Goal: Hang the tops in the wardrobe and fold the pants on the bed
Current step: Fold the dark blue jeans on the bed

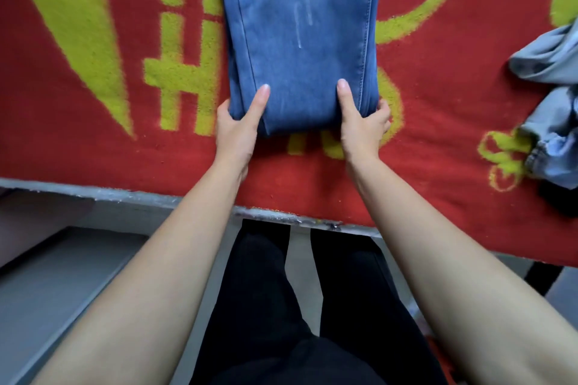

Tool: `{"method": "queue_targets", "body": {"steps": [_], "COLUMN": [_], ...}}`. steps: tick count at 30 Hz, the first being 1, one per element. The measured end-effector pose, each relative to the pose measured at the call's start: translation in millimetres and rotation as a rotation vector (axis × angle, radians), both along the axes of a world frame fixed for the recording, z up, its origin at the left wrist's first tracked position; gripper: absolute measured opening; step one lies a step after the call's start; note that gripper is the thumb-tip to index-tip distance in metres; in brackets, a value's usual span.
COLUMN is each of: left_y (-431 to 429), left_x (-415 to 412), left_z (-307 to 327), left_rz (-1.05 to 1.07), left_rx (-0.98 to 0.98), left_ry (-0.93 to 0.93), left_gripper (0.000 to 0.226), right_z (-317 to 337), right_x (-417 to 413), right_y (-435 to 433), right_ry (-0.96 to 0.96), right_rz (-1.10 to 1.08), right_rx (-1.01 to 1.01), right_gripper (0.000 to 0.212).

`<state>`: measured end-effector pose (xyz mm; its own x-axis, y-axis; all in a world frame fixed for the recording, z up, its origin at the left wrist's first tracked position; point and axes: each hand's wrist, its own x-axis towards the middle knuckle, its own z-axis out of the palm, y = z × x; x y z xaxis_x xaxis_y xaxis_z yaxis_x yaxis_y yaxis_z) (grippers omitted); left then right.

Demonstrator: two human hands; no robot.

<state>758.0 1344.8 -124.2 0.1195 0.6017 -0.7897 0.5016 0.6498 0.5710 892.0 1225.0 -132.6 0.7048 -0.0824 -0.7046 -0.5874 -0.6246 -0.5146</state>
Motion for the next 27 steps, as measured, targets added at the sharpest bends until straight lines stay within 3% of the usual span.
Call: {"method": "queue_targets", "body": {"steps": [4, 7, 8, 10, 12, 13, 16, 19, 22, 25, 27], "left_y": [15.5, 11.4, 6.8, -2.3, -8.7, -12.0, -15.8, -7.6, -0.5, 0.5, 6.8], "left_x": [15.3, 10.5, 7.1, 0.7, -0.7, 0.1, -1.2, 1.3, 9.2, 12.1, 12.0], "left_z": [-2.3, 0.1, 0.2, 3.2, 7.1, 7.1, 1.6, -12.0, -25.4, -33.4, -34.1], "left_rz": [0.016, -0.091, -0.185, -0.438, -0.688, -0.821, -1.206, -1.468, -1.449, -1.423, -1.481], "left_rx": [-0.045, 0.021, 0.143, 0.608, 1.028, 1.132, 1.170, 1.121, 1.158, 1.176, 1.124], "left_ry": [-0.041, 0.050, 0.141, 0.334, 0.275, 0.190, 0.128, 0.385, 0.499, 0.468, 0.420], "left_gripper": [0.100, 0.107, 0.108, 0.092, 0.069, 0.067, 0.085, 0.105, 0.094, 0.079, 0.086], "right_z": [1.6, 5.2, 7.9, 13.9, 16.1, 15.2, 5.8, -6.1, -18.6, -24.5, -24.3], "right_x": [10.7, 7.4, 2.4, -12.3, -28.5, -34.4, -34.6, -17.8, 4.1, 23.9, 30.4], "right_y": [2.3, -1.6, -2.4, -4.3, -9.7, -13.9, -29.2, -35.6, -23.0, -13.3, -13.4], "right_ry": [0.097, 0.024, -0.037, -0.242, -0.499, -0.613, -0.792, -0.937, -1.136, -1.147, -1.093], "right_rz": [-0.053, 0.099, 0.162, 0.329, 0.596, 0.754, 1.142, 1.316, 1.377, 1.516, 1.595], "right_rx": [0.079, 0.053, 0.030, -0.019, -0.107, -0.136, -0.185, -0.326, -0.334, -0.343, -0.375], "right_gripper": [0.105, 0.102, 0.104, 0.103, 0.095, 0.093, 0.096, 0.093, 0.077, 0.070, 0.064]}}
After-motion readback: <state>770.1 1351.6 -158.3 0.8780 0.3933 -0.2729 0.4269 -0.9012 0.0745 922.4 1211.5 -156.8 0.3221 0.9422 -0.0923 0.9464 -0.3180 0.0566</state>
